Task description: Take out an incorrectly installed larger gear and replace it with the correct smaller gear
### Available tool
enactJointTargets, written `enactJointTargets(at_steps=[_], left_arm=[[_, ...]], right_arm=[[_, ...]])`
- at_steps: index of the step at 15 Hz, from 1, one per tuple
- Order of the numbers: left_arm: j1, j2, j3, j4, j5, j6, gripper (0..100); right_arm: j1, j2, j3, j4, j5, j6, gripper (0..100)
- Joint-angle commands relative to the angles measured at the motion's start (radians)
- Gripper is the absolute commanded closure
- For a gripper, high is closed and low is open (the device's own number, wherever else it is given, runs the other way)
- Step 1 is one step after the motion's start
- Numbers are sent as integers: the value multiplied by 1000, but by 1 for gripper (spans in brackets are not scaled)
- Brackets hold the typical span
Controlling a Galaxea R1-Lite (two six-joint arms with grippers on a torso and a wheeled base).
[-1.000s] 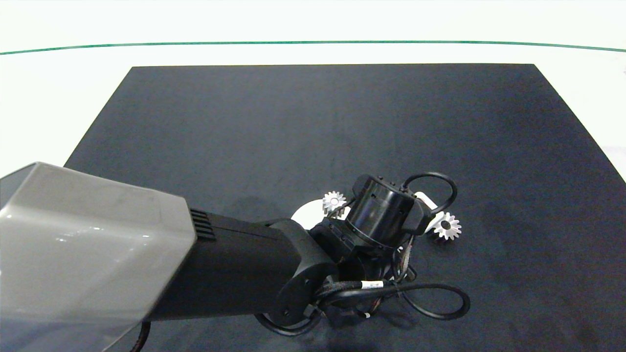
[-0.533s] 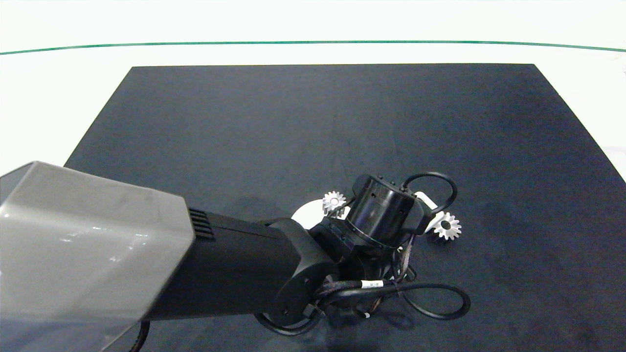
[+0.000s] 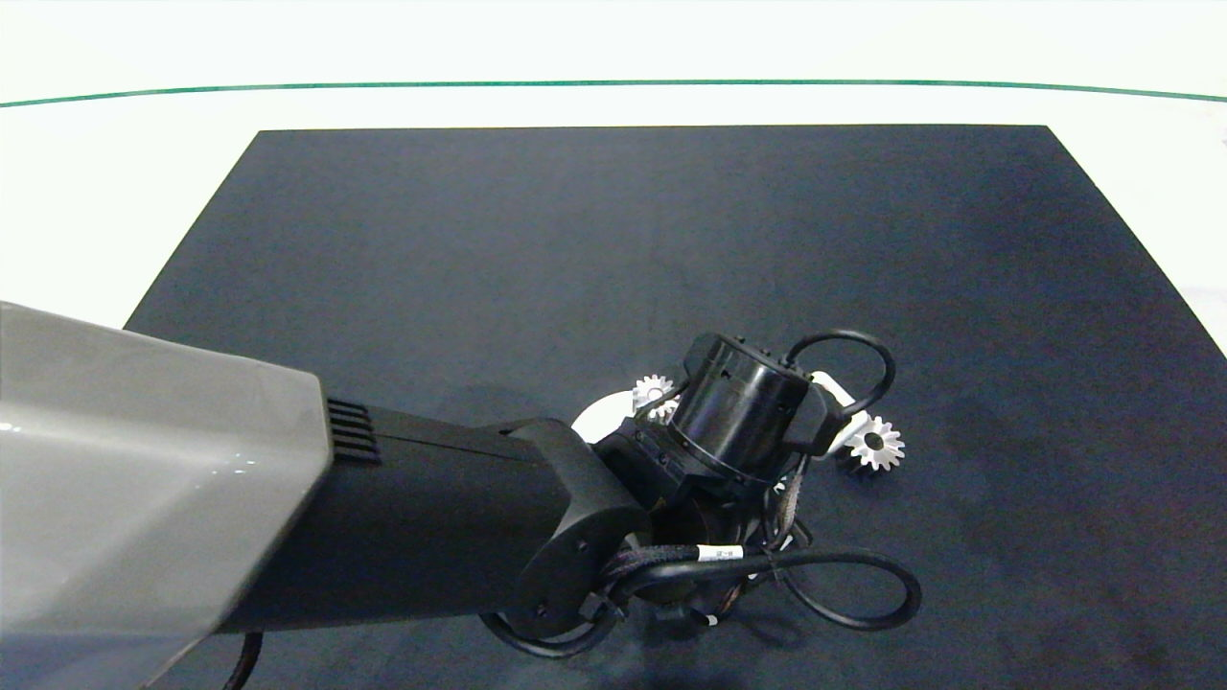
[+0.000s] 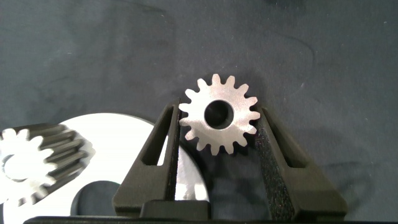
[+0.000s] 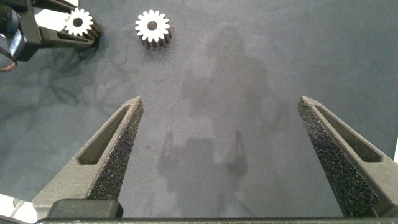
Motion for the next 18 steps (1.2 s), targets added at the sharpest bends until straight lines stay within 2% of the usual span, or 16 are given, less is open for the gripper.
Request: enactJointTargets(at_steps=[1, 7, 13, 18], left_arm=[[8, -51, 21, -1, 2, 0, 81], [35, -123, 46, 27, 5, 0, 81], [68, -209, 156, 27, 5, -7, 81], [74, -216, 162, 27, 5, -9, 81]], right_arm=[[-1, -2, -2, 2, -1, -1, 0], [-1, -6, 0, 2, -1, -1, 0], [-9, -6, 3, 2, -1, -1, 0], [-12, -8, 4, 3, -1, -1, 0]])
